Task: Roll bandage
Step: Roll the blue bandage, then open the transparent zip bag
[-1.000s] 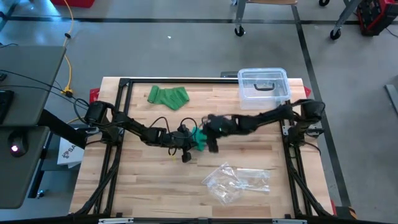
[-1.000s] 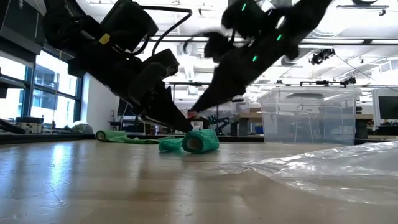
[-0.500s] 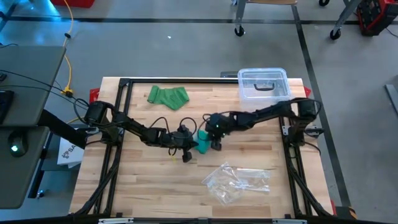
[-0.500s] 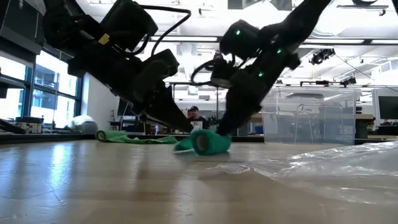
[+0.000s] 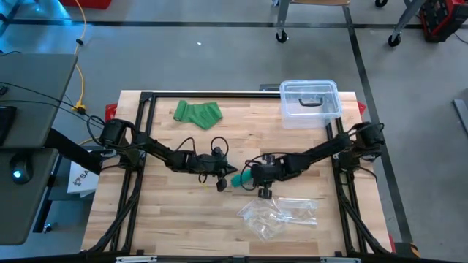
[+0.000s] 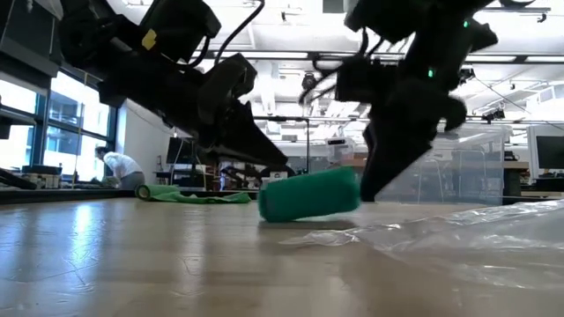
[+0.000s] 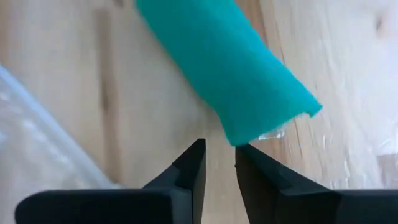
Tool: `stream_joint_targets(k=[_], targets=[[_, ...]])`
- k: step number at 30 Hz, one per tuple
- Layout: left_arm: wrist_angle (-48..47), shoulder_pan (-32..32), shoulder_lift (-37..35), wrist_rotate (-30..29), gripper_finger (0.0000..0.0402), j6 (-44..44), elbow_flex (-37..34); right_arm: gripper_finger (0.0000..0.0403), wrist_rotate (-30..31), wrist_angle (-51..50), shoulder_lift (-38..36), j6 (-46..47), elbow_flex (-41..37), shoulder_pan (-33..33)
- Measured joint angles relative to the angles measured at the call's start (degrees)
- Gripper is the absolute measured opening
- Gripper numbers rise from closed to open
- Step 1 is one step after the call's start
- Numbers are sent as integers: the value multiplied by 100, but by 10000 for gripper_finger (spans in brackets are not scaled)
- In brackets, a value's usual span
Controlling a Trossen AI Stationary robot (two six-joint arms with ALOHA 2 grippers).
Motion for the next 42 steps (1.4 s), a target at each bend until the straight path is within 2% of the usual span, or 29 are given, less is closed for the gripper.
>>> stream_joint_targets(k=[8, 11, 14, 18, 21, 26, 33, 37, 42], targets=[[-794, 120, 7, 117, 2, -605, -3, 75, 50, 214, -580, -855, 49, 254], [-865, 195, 55, 223, 2, -659, -3, 75, 268, 544, -536, -744, 53, -61], [-479, 195, 149, 262, 2, -501, -3, 75, 275, 930, -336, -555, 56, -437], [202, 177, 340, 588, 2, -271, 0, 75, -197, 1371, -18, -490, 57, -694], [169, 173, 380, 688, 2, -188, -1, 75, -682, 1381, 272, -490, 58, -744], [-214, 175, 161, 430, 2, -90, -3, 75, -1258, 1392, 467, -533, 75, -719], [-688, 29, -394, 44, 2, 80, -3, 75, -491, 1455, -222, -865, 69, -426], [-1246, -219, -824, -309, 2, 117, -3, 75, -479, 1191, -762, -919, 73, -147], [-1529, -668, -1131, -455, 2, 216, -3, 75, -894, 233, -1080, -739, 77, 240]])
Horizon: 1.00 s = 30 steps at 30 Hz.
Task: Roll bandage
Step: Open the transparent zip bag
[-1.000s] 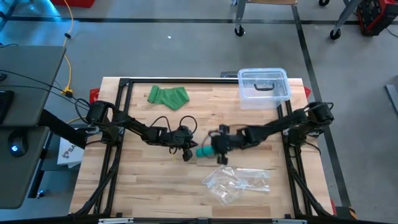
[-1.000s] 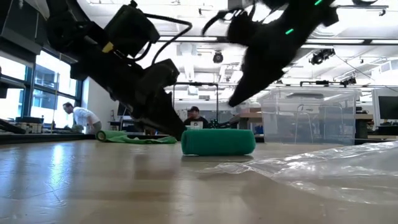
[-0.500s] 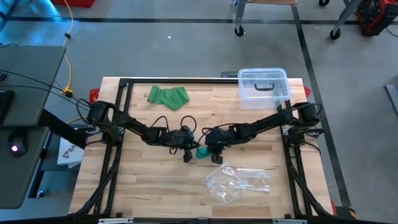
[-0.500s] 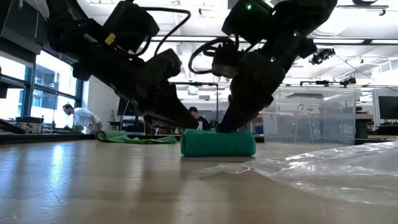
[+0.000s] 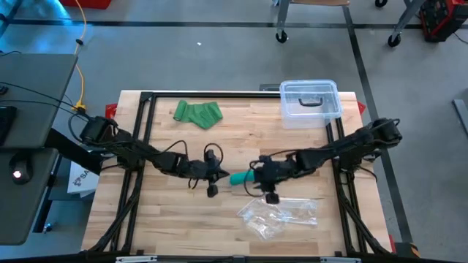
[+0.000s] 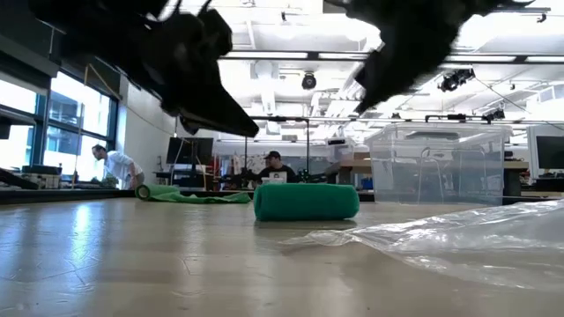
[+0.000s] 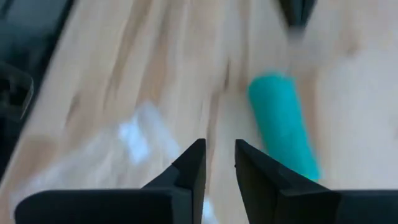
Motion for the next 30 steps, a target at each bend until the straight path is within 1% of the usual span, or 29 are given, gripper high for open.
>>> stream_joint_targets(k=[3, 7, 8, 11, 14, 17, 22, 24, 26, 28, 30], targets=[[37, -268, 20, -9, 2, -14, 0, 81, -140, -212, 46, 96, -234, 99], [31, -592, 133, -194, 2, -110, 2, 106, -316, 68, 105, 115, -932, 72], [18, -656, 159, -245, 2, -145, 2, 114, -314, 303, 105, 106, -1143, 37], [38, -787, 244, -352, 2, -191, 2, 132, -344, 1495, 117, -14, -1795, -19], [37, -814, 298, -429, 2, -208, 2, 136, -426, 2488, 187, -216, -2238, -3], [33, -789, 315, -451, 2, -259, 2, 137, -568, 2805, 394, -536, -2403, 14], [79, -712, 315, -466, 2, -276, 2, 136, -476, 3030, 832, -651, -2398, 30], [92, -711, 315, -484, 2, -317, 2, 128, -427, 3098, 948, -672, -2385, 30], [92, -713, 315, -486, 2, -318, 2, 108, -388, 3113, 984, -693, -2384, 30], [93, -713, 315, -487, 2, -326, 2, 71, -325, 3129, 985, -662, -2383, 61], [95, -713, 315, -498, 2, -343, 2, 25, -310, 3158, 977, -658, -2378, 102]])
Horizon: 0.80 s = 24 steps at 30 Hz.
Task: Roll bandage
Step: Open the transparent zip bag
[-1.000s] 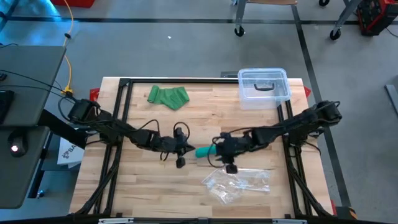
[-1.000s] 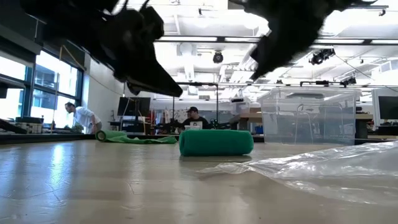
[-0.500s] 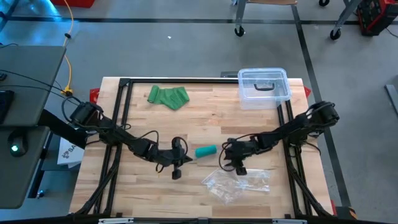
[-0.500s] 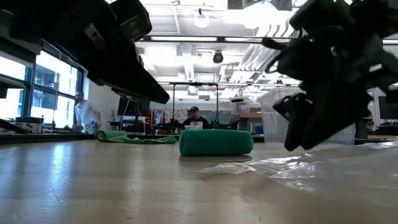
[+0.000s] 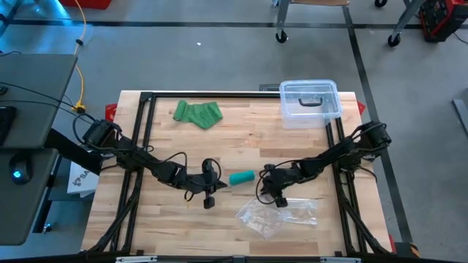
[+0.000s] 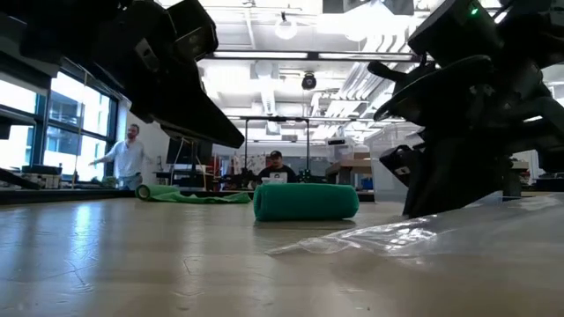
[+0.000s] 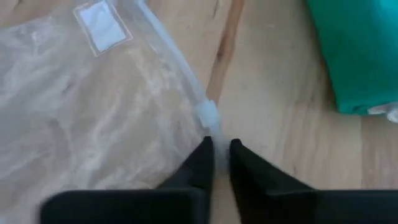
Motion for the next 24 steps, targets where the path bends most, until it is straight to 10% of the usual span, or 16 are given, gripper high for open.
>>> stream_joint_targets(k=[16, 24], targets=[[1397, -177, -173, -849, 2, 1383, 98, 2, 3322, -2180, -1974, 2, 1338, 1185], [1502, -318, -188, -1273, 28, 2770, 840, 1, 3761, -2369, -2085, -279, 1821, 1408]])
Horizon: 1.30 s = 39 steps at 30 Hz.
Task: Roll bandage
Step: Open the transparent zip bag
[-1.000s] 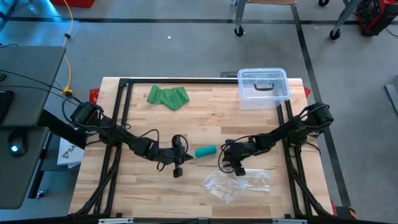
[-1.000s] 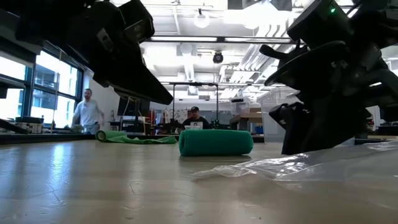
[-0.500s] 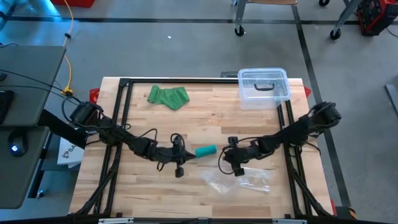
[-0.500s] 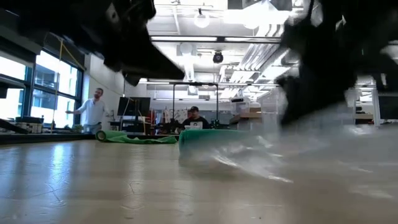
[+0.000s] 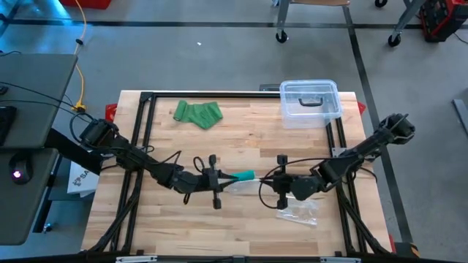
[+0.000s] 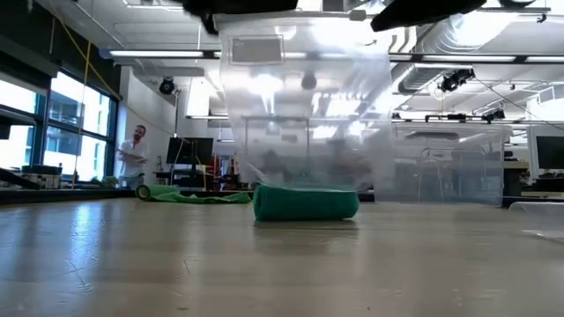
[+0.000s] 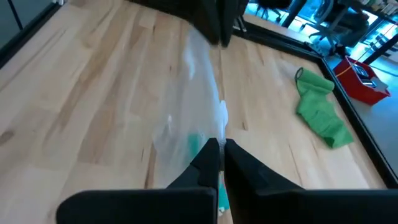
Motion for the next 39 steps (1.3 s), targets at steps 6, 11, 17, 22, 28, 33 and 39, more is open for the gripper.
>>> stream_joint_targets(k=[6, 11, 17, 22, 28, 33, 39], targets=[[-58, -40, 0, 25, 108, 410, 428, 1, -7, -55, 9, 28, 0, 0], [-131, 87, 0, 150, 163, 83, 438, 0, -7, -24, 25, 30, 0, 0], [-223, 225, 102, 441, 176, -225, 434, 0, 31, 212, 309, -100, 0, 0], [-223, 242, 242, 512, 170, -231, 434, 0, 32, 384, 448, -162, 0, 0], [-218, 243, 380, 852, 170, -380, 434, 0, 33, 417, 448, -162, 0, 0], [-252, 257, 523, 949, 169, -630, 434, 0, 31, 435, 448, -162, 0, 0], [-319, 276, 651, 805, 158, -641, 432, 0, 31, 478, 448, -162, 0, 0]])
